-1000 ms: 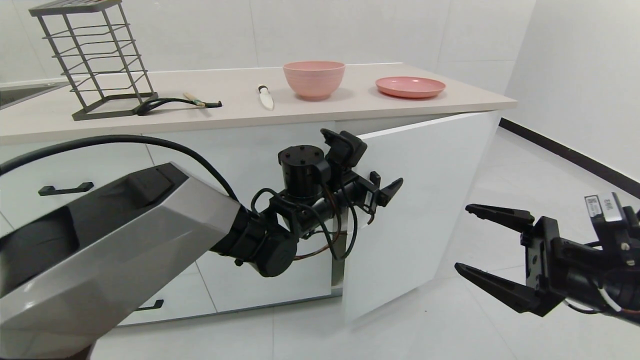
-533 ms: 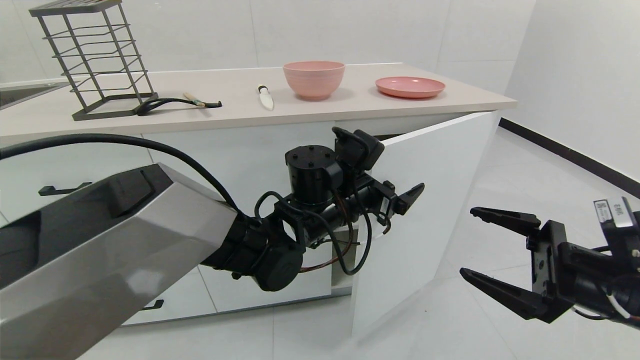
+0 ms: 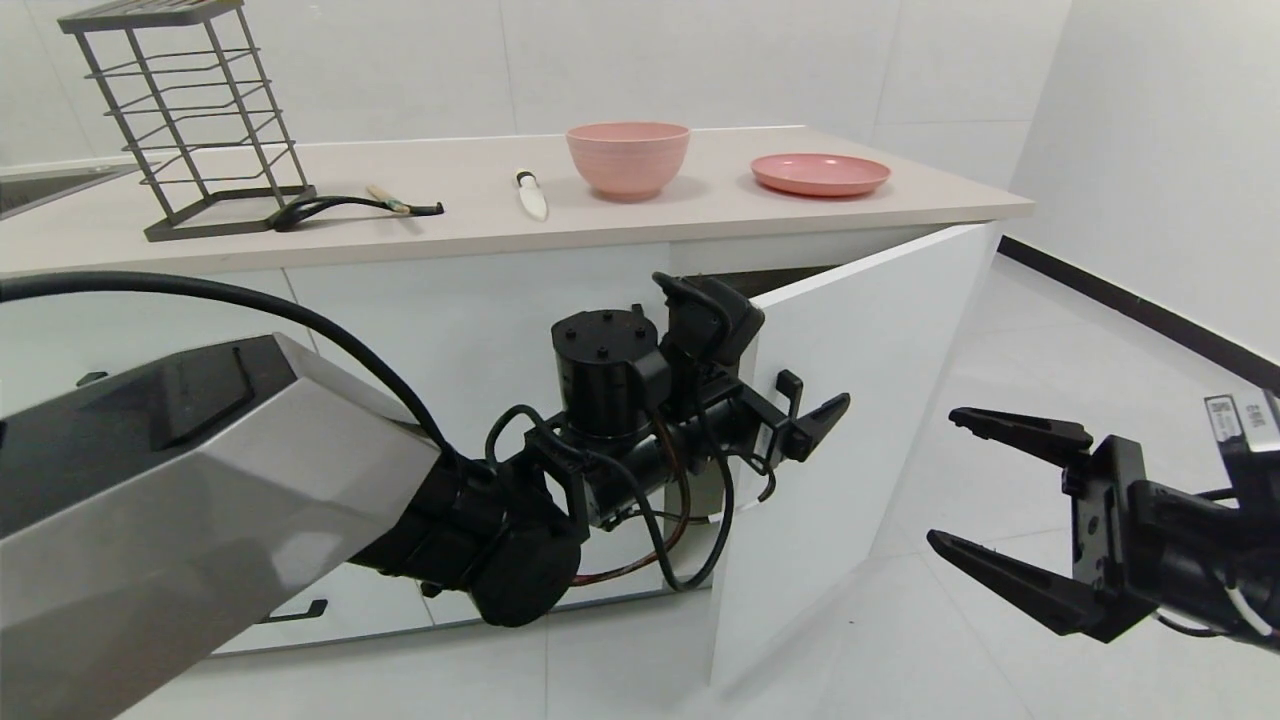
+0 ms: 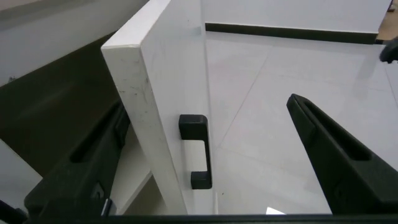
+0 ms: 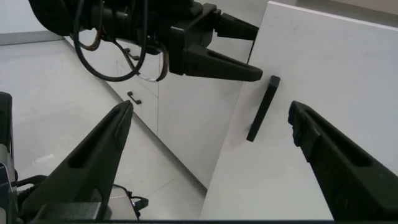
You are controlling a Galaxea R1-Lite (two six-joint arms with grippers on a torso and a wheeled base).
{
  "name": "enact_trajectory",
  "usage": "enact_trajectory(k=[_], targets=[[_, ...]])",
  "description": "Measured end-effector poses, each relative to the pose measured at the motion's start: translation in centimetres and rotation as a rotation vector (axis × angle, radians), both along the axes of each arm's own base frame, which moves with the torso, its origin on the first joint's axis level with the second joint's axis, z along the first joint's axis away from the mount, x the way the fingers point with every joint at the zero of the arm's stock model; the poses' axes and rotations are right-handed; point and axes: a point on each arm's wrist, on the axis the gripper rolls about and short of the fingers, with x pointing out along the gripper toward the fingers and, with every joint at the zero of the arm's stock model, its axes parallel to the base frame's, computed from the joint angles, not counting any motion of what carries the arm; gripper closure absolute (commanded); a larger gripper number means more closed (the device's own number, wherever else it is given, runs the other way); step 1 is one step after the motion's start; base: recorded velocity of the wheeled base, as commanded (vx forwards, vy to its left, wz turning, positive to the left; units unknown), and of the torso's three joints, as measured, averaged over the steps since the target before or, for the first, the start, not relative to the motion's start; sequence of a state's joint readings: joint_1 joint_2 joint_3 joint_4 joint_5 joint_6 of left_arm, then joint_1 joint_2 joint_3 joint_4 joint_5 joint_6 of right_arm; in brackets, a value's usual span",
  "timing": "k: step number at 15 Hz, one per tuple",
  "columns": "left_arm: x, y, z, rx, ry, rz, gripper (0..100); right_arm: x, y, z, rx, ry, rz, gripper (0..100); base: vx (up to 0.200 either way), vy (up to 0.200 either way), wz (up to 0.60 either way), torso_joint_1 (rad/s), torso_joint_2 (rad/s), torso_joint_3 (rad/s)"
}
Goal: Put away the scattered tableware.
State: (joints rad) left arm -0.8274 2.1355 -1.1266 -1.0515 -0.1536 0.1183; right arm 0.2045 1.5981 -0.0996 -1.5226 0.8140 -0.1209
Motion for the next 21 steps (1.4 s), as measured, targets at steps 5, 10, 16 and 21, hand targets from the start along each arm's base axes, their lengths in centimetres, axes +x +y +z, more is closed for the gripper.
enact_trajectory(k=[5, 10, 16, 21], targets=[[-0.3, -0.4, 0.3, -0.005, -0.002, -0.01, 0, -0.1, -0.1, 0.0, 0.0, -0.001, -0.003, 0, 0.0, 0.0, 0.0, 0.0, 0.0, 0.0], [0.4, -0.4, -0.1, -0.004, -0.002, 0.002, 0, -0.1, 0.0, 0.0, 0.0, 0.0, -0.001, 0, 0.0, 0.0, 0.0, 0.0, 0.0, 0.0], [-0.1, -0.8, -0.2, -0.004, -0.001, -0.011, 0, -0.1, -0.1, 0.0, 0.0, 0.002, -0.001, 0, 0.0, 0.0, 0.0, 0.0, 0.0, 0.0], [-2.3, -1.9, 0.0, -0.002, 0.009, -0.069, 0, -0.4, -0.7, 1.2, 0.012, -0.062, -0.033, 0, 0.0, 0.0, 0.0, 0.0, 0.0, 0.0]])
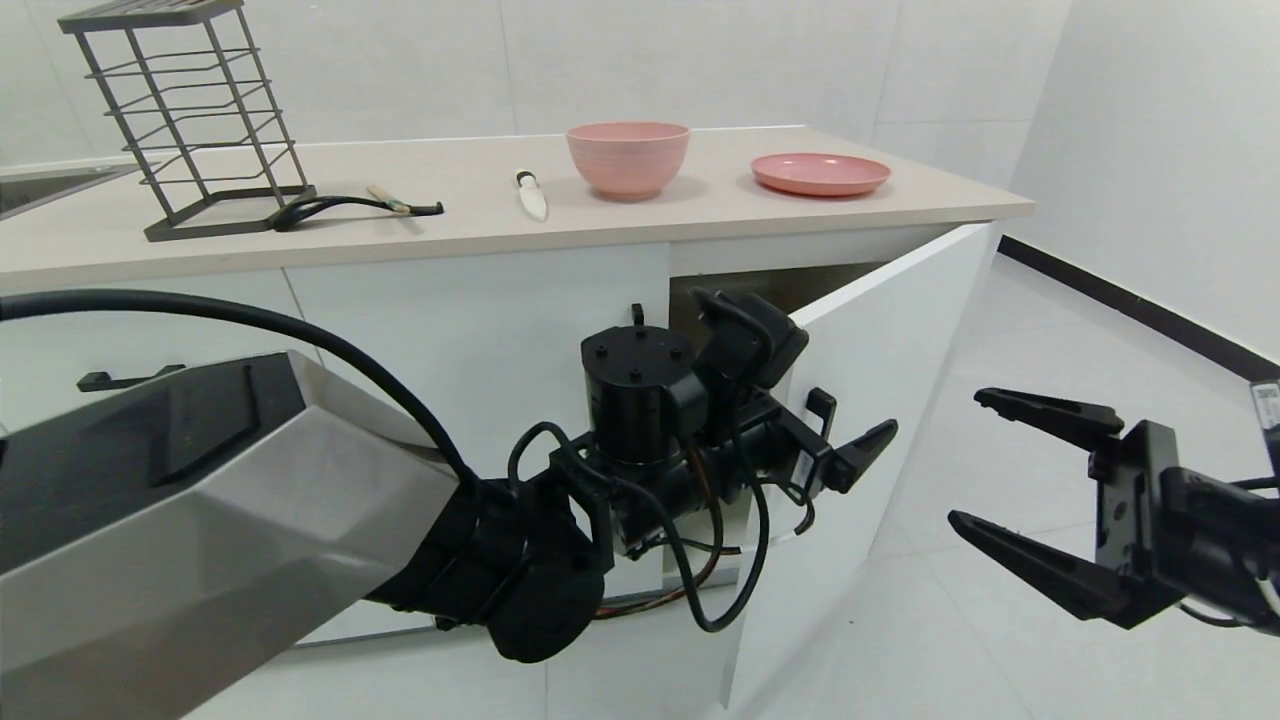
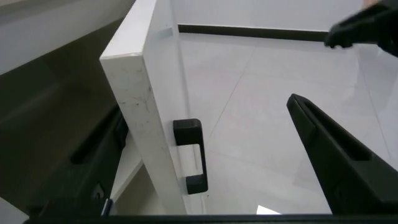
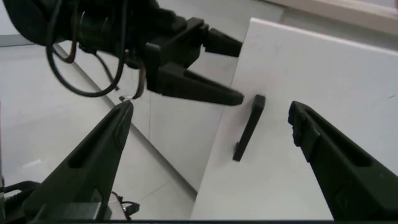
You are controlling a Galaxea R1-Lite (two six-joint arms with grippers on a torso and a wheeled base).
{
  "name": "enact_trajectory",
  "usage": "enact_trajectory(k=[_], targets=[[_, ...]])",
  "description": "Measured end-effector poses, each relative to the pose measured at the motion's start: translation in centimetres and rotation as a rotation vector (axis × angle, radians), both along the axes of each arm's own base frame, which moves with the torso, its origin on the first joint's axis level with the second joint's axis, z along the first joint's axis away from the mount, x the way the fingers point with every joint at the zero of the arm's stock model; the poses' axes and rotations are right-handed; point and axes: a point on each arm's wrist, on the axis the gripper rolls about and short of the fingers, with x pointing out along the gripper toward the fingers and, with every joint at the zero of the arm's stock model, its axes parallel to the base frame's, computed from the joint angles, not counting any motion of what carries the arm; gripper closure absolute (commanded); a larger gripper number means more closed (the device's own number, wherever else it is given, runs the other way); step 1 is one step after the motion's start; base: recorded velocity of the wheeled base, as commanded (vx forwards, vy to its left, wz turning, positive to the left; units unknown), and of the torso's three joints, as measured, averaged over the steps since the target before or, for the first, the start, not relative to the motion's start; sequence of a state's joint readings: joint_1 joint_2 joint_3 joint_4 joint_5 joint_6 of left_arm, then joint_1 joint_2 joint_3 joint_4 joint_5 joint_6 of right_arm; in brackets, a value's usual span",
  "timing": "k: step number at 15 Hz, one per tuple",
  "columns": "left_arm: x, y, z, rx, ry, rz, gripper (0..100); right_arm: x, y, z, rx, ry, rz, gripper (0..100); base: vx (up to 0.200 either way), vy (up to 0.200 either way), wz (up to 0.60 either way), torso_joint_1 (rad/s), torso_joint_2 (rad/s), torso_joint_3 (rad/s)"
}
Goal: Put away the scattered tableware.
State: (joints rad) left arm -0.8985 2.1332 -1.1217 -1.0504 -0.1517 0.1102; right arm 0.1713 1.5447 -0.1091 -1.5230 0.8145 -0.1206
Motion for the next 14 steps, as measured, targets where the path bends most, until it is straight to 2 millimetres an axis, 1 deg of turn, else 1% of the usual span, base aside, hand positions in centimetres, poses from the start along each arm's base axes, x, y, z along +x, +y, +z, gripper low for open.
enact_trajectory(k=[3, 7, 9, 14], targets=[[-1.6, -0.3, -0.6, 0.014, 0.011, -0.036, 0, -0.7, -0.4, 1.2, 0.01, -0.064, -0.017, 0, 0.0, 0.0, 0.0, 0.0, 0.0, 0.0], [-3.3, -1.8, -0.9, 0.017, 0.014, -0.092, 0, -1.4, -0.7, 1.9, 0.017, -0.105, -0.028, 0, 0.0, 0.0, 0.0, 0.0, 0.0, 0.0], [-3.7, -2.2, -1.1, 0.019, 0.015, -0.109, 0, -1.6, -0.8, 2.0, 0.018, -0.113, -0.03, 0, 0.0, 0.0, 0.0, 0.0, 0.0, 0.0], [-3.8, -2.5, -1.3, 0.018, 0.013, -0.124, 0, -2.4, -0.9, 2.0, 0.019, -0.121, -0.03, 0, 0.0, 0.0, 0.0, 0.0, 0.0, 0.0]])
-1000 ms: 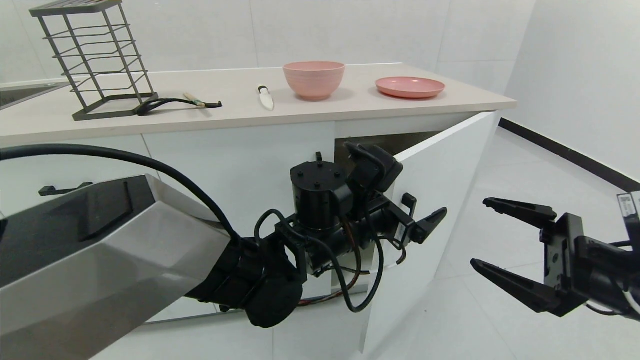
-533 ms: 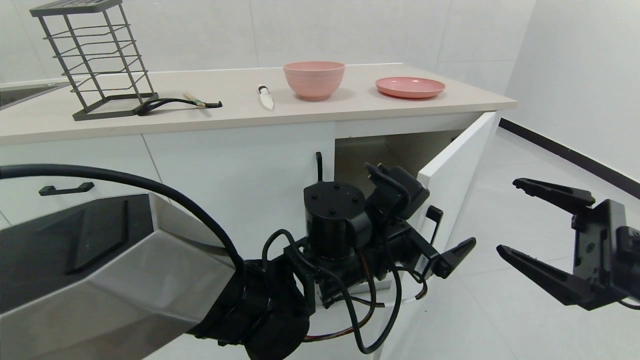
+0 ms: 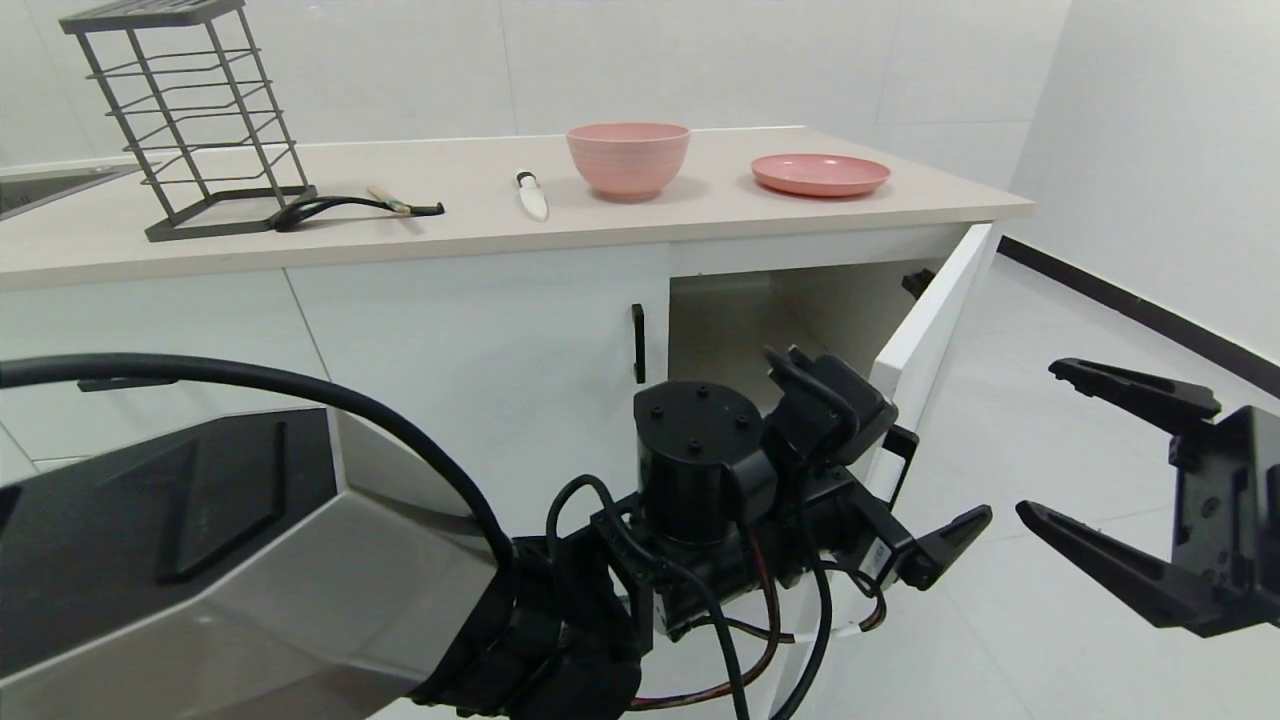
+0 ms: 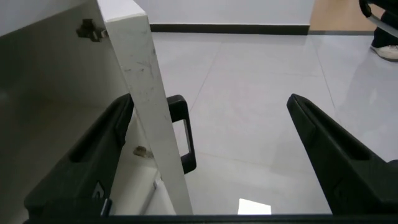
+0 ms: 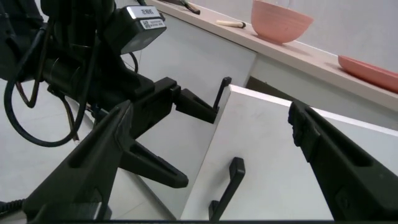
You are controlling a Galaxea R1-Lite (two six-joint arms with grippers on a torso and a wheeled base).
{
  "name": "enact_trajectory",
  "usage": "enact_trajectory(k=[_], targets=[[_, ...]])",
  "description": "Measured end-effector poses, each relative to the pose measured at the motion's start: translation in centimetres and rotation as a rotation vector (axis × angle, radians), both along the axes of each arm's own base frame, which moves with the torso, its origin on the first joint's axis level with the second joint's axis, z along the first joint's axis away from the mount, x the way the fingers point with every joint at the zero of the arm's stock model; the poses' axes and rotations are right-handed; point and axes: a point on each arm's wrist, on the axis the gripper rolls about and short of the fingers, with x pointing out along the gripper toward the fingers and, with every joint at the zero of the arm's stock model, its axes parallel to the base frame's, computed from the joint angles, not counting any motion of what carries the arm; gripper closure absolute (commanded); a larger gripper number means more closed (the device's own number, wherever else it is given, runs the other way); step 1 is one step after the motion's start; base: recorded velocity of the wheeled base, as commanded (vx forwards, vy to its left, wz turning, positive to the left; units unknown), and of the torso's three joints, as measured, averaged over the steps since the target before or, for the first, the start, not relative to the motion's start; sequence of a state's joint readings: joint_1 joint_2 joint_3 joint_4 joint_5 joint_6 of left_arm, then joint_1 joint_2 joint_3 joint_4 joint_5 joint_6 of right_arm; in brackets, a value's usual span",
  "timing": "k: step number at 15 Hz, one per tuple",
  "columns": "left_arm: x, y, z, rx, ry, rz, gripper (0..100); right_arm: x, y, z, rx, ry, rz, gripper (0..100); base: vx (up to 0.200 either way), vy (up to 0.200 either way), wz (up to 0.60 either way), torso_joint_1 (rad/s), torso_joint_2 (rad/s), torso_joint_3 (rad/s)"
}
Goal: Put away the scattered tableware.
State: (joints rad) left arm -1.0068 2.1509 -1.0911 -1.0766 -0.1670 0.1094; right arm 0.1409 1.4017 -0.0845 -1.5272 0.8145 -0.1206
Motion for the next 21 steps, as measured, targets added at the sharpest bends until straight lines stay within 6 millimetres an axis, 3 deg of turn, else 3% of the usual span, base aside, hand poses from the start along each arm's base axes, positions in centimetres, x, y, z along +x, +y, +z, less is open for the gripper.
enact_trajectory(k=[15, 21], targets=[[-0.6, -3.4, -0.3, -0.078, -0.055, -0.143, 0, -2.5, -0.7, 1.1, 0.012, -0.088, -0.025, 0, 0.0, 0.0, 0.0, 0.0, 0.0, 0.0], [-0.2, -4.7, -0.7, -0.115, -0.082, -0.189, 0, -3.8, -0.8, 3.1, 0.029, -0.216, -0.02, 0, 0.0, 0.0, 0.0, 0.0, 0.0, 0.0]])
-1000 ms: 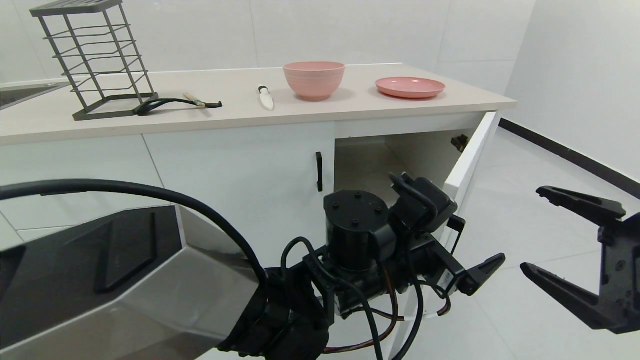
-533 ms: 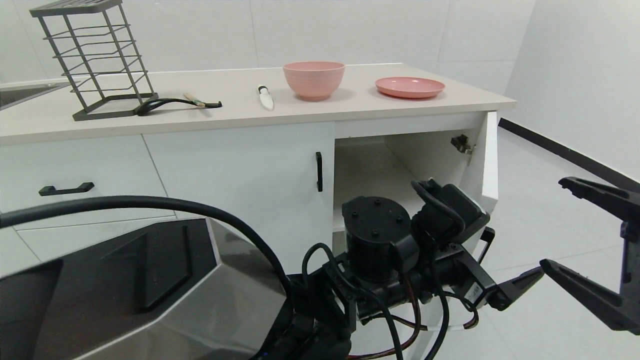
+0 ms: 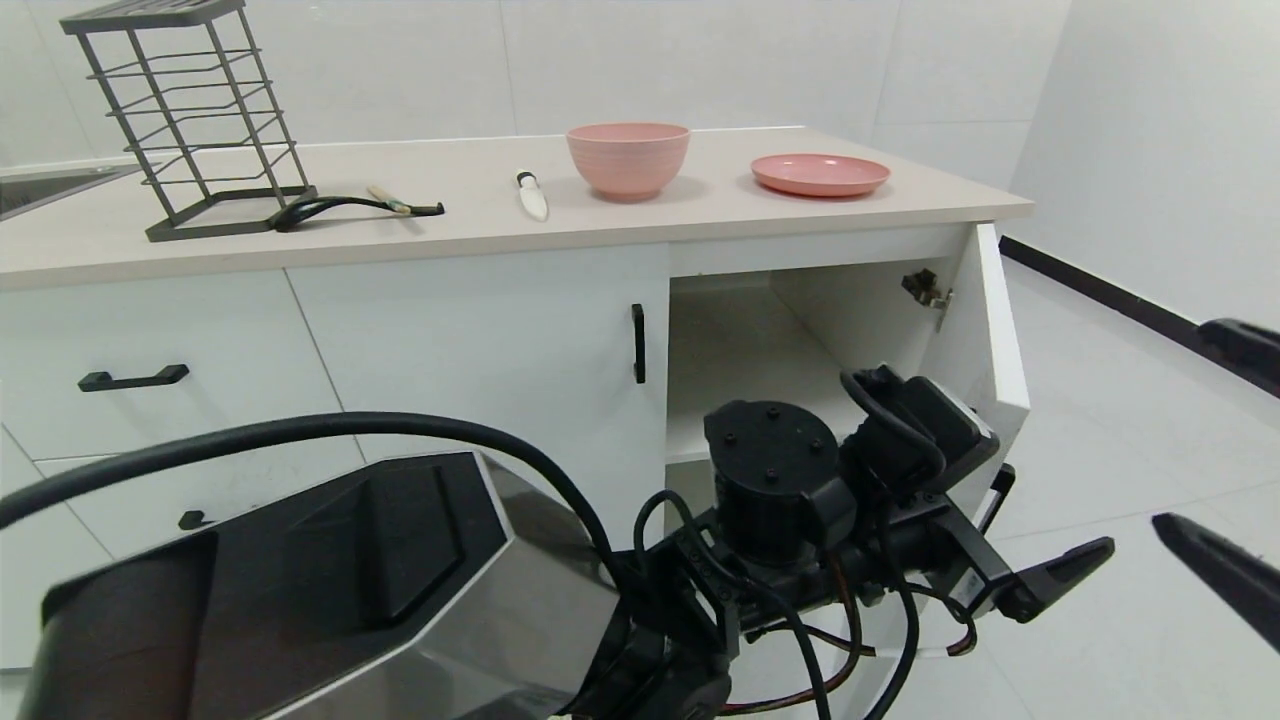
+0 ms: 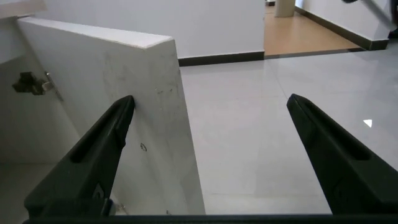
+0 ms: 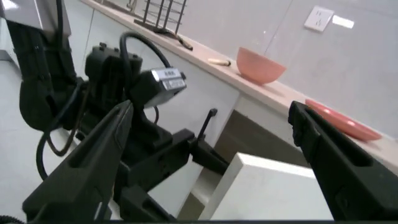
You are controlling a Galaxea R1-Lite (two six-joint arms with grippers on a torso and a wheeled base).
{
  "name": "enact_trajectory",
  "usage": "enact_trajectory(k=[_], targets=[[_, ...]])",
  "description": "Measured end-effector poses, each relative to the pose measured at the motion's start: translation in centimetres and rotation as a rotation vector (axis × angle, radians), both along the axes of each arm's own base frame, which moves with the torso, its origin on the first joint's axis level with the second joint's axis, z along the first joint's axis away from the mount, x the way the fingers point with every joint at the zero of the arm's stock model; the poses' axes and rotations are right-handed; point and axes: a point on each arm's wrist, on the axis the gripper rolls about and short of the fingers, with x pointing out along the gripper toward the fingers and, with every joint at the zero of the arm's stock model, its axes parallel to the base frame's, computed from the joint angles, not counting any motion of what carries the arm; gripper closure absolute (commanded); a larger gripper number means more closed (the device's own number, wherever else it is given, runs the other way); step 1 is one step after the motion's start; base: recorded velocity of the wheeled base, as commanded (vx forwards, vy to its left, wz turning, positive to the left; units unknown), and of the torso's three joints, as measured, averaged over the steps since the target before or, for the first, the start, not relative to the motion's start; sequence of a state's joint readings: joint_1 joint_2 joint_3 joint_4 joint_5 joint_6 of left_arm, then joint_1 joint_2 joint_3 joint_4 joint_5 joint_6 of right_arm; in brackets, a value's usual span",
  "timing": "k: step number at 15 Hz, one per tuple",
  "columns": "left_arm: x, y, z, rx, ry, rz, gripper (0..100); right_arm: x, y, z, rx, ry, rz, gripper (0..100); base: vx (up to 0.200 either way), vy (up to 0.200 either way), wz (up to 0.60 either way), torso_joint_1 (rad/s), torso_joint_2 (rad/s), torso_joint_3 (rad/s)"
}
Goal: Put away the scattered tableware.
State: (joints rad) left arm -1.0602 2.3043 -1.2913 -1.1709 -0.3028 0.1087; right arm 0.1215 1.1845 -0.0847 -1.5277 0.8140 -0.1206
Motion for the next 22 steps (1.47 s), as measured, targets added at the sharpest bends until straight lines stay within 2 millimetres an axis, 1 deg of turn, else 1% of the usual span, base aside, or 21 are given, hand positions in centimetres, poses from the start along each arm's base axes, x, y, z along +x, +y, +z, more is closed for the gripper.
enact_trajectory(k=[2, 4, 6, 11, 16, 17, 19, 21, 22], targets=[[-0.4, -1.0, -0.1, -0.014, -0.007, -0.02, 0, -0.2, -0.1, 1.9, 0.011, -0.095, -0.004, 0, 0.0, 0.0, 0.0, 0.0, 0.0, 0.0], [-1.0, -2.0, -0.5, -0.022, -0.01, -0.041, 0, -0.5, -0.2, 2.7, 0.016, -0.14, -0.009, 0, 0.0, 0.0, 0.0, 0.0, 0.0, 0.0], [-1.2, -2.6, -1.0, -0.02, -0.007, -0.051, 0, -0.8, -0.2, 3.0, 0.018, -0.158, -0.012, 0, 0.0, 0.0, 0.0, 0.0, 0.0, 0.0], [-1.4, -4.2, -1.5, -0.042, -0.017, -0.069, 0, -1.7, -0.4, 3.6, 0.017, -0.217, -0.023, 0, 0.0, 0.0, 0.0, 0.0, 0.0, 0.0], [-0.8, -6.4, -2.5, -0.085, -0.035, -0.074, 0, -2.3, -0.5, 3.8, 0.015, -0.243, -0.031, 0, 0.0, 0.0, 0.0, 0.0, 0.0, 0.0], [-1.0, -6.9, -2.8, -0.092, -0.034, -0.084, 0, -2.4, -0.5, 3.8, 0.015, -0.248, -0.032, 0, 0.0, 0.0, 0.0, 0.0, 0.0, 0.0], [-3.5, -8.8, -3.2, -0.099, 0.012, -0.152, 0, -2.5, -0.6, 4.0, 0.016, -0.259, -0.038, 0, 0.0, 0.0, 0.0, 0.0, 0.0, 0.0], [-5.2, -10.7, -2.7, -0.109, 0.031, -0.198, 0, -2.6, -0.7, 4.2, 0.01, -0.276, -0.053, 0, 0.0, 0.0, 0.0, 0.0, 0.0, 0.0], [-5.8, -11.5, -2.8, -0.111, 0.037, -0.211, 0, -2.6, -0.8, 4.2, 0.008, -0.282, -0.057, 0, 0.0, 0.0, 0.0, 0.0, 0.0, 0.0]])
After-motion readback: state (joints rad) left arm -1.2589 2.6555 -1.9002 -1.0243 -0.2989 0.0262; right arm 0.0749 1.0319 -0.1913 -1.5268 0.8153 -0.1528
